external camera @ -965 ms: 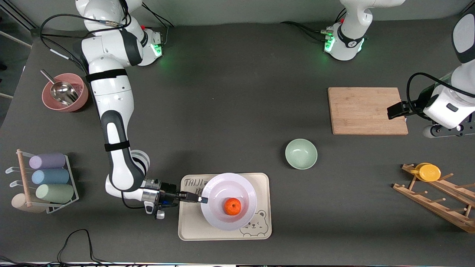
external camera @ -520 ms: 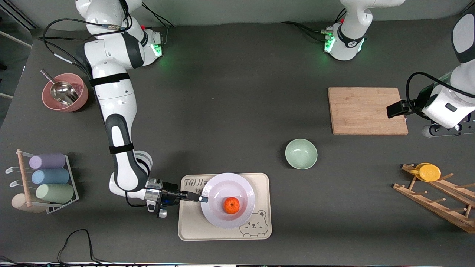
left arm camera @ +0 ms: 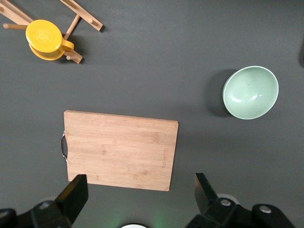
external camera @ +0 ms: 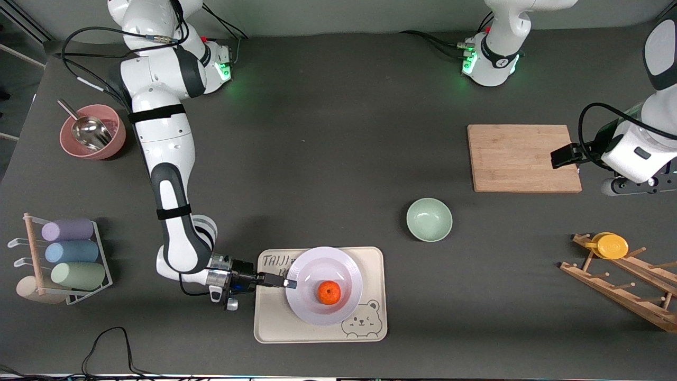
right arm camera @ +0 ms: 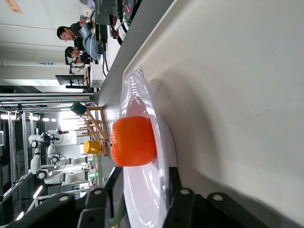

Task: Place orange and plate with both arms

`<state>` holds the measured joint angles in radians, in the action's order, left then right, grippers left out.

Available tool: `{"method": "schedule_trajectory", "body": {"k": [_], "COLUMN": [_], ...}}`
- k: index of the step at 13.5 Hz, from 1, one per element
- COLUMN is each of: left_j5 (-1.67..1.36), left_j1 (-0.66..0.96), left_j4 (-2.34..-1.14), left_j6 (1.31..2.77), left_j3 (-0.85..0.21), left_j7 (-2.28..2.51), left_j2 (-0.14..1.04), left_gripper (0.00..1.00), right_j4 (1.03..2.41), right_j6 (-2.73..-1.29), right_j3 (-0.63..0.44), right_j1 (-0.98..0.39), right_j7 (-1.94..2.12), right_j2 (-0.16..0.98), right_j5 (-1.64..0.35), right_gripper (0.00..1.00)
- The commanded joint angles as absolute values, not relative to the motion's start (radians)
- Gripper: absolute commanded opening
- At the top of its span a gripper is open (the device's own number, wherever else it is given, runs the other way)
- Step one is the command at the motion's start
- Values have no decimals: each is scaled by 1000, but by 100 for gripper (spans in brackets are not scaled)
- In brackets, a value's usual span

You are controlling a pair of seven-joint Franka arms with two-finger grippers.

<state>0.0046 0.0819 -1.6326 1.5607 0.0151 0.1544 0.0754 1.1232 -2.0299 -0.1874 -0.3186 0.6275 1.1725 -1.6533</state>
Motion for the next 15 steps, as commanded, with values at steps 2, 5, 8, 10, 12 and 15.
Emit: {"method": "schedule_trajectory", "body": {"k": [2, 5, 8, 10, 12, 15], "left_j5": [12, 8, 5, 6, 9, 15], "left_j1": [95, 91, 80, 77, 60, 60], "left_j4": [-1632, -1635, -1660, -1719, -1720, -1700], "left_j6": [1542, 1554, 1562, 1583, 1586, 1577], "left_j3": [18, 18, 21, 28, 29, 29], "left_j7": [173, 184, 184, 181, 172, 167], "left_j2": [60, 52, 12, -43, -45, -37], "left_gripper": [100, 100, 100, 100, 100, 100], "right_j4": [1104, 1104, 1106, 1115, 1143, 1179], "right_j6": [-2068, -2066, -2062, -2019, -1926, -1783], "right_j3": [-187, -187, -189, -190, -207, -213], "right_j1": [-322, -316, -311, -292, -266, -224], "right_j7": [557, 447, 350, 307, 307, 308], "right_j2": [1161, 1121, 1059, 1002, 938, 814], "right_j5": [-1553, -1427, -1172, -1028, -938, -716], "right_gripper": [56, 56, 57, 57, 57, 57]}}
